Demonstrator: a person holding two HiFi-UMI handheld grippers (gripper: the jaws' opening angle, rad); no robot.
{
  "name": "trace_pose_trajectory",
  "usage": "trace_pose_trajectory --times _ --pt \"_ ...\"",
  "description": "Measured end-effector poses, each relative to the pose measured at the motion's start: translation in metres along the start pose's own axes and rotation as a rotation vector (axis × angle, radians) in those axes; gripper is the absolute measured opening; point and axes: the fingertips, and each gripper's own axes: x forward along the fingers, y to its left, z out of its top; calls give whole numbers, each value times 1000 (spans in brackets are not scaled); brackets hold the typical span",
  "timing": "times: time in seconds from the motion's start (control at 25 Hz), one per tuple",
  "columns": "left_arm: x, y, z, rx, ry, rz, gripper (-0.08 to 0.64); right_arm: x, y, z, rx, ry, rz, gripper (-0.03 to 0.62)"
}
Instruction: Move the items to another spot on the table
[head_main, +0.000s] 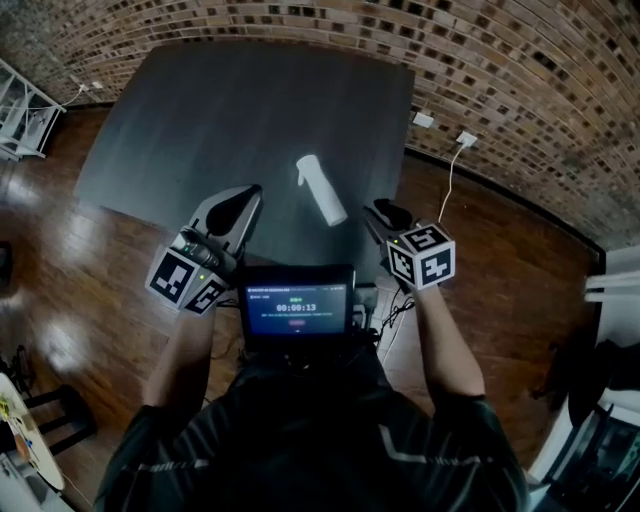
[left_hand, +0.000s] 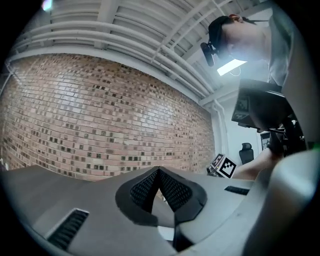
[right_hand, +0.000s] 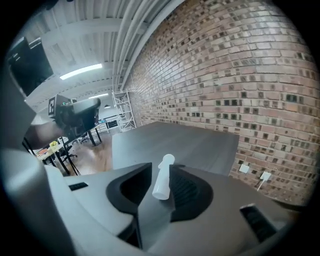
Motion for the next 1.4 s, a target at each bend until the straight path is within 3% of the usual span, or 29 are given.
trace_pose_trajectory --times 0.12,0.16,0.2,0.48,0.72,1.4 --pt "-5 -17 1 -2 2 30 -4 -16 10 8 -31 -15 31 104" --pt "-8 -21 1 0 9 38 -4 -19 11 11 -36 -21 31 30" --pt "-12 -24 0 3 14 45 -4 -21 13 11 -38 -27 29 5" --pt "-39 -17 -1 -18 -4 70 -4 -28 28 12 -19 -52 19 3" --pt "-72 -15 -8 -12 -14 40 -5 -29 55 5 -23 -74 -27 2" --pt "-74 -16 3 -15 -48 41 -5 -45 64 22 -11 -121 -56 0"
